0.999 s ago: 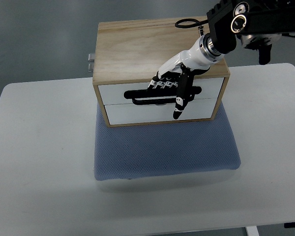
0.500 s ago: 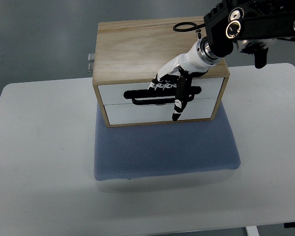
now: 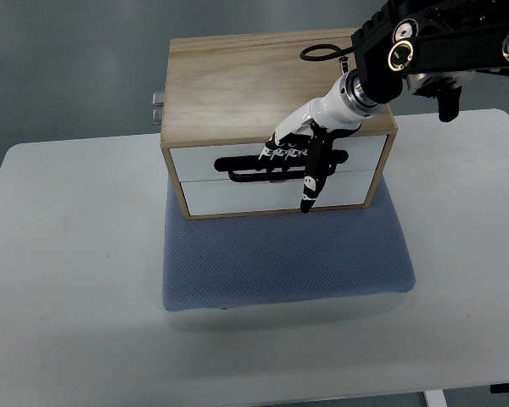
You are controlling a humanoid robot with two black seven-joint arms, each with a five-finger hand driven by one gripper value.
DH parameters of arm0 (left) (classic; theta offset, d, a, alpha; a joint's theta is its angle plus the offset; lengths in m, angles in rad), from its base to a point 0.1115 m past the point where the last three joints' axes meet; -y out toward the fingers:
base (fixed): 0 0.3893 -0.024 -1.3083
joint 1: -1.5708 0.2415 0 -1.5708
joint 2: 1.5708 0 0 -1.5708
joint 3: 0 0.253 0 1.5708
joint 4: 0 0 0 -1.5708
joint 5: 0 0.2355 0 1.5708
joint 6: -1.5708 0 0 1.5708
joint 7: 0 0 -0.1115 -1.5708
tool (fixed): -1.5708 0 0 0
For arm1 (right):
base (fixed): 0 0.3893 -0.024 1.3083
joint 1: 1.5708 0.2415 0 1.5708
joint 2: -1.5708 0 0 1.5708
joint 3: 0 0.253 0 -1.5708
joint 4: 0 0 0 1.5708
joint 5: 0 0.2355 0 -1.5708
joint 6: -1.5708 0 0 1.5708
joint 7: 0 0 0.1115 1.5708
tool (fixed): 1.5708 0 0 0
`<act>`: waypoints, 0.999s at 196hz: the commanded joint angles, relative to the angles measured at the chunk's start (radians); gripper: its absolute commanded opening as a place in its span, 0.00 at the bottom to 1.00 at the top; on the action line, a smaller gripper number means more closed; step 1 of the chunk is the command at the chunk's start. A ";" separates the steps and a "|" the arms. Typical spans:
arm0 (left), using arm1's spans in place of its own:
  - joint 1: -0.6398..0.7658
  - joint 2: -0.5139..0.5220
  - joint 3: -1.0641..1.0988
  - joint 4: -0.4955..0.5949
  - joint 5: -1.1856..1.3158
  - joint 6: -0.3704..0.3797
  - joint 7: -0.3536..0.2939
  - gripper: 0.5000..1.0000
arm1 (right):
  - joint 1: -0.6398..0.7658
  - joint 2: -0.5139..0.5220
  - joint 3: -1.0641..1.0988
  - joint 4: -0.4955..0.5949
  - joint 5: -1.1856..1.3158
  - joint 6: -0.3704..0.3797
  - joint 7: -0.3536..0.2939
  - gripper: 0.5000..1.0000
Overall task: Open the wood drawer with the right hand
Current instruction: 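Pull the upper drawer toward the robot with the right hand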
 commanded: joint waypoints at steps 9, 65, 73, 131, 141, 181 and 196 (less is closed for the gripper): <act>-0.001 0.000 0.000 0.000 0.000 0.000 0.000 1.00 | 0.000 -0.002 0.000 0.002 0.000 0.016 0.000 0.89; -0.001 0.000 0.000 0.000 0.000 0.000 0.000 1.00 | 0.006 -0.016 0.000 0.028 0.000 0.070 0.000 0.89; -0.001 0.000 0.000 0.000 0.000 0.000 0.000 1.00 | 0.009 -0.017 0.000 0.035 0.000 0.071 0.000 0.89; -0.001 0.000 0.000 0.000 0.000 0.000 0.000 1.00 | 0.022 -0.028 -0.008 0.078 0.000 0.105 0.000 0.89; -0.001 0.000 0.000 0.000 0.000 0.000 0.000 1.00 | 0.023 -0.033 -0.008 0.086 0.000 0.111 0.001 0.89; 0.000 0.000 0.000 0.000 0.000 0.000 0.000 1.00 | 0.035 -0.045 -0.008 0.107 0.000 0.142 0.001 0.89; 0.000 0.000 0.000 0.000 0.000 0.000 0.000 1.00 | 0.038 -0.047 -0.009 0.113 0.000 0.142 0.001 0.89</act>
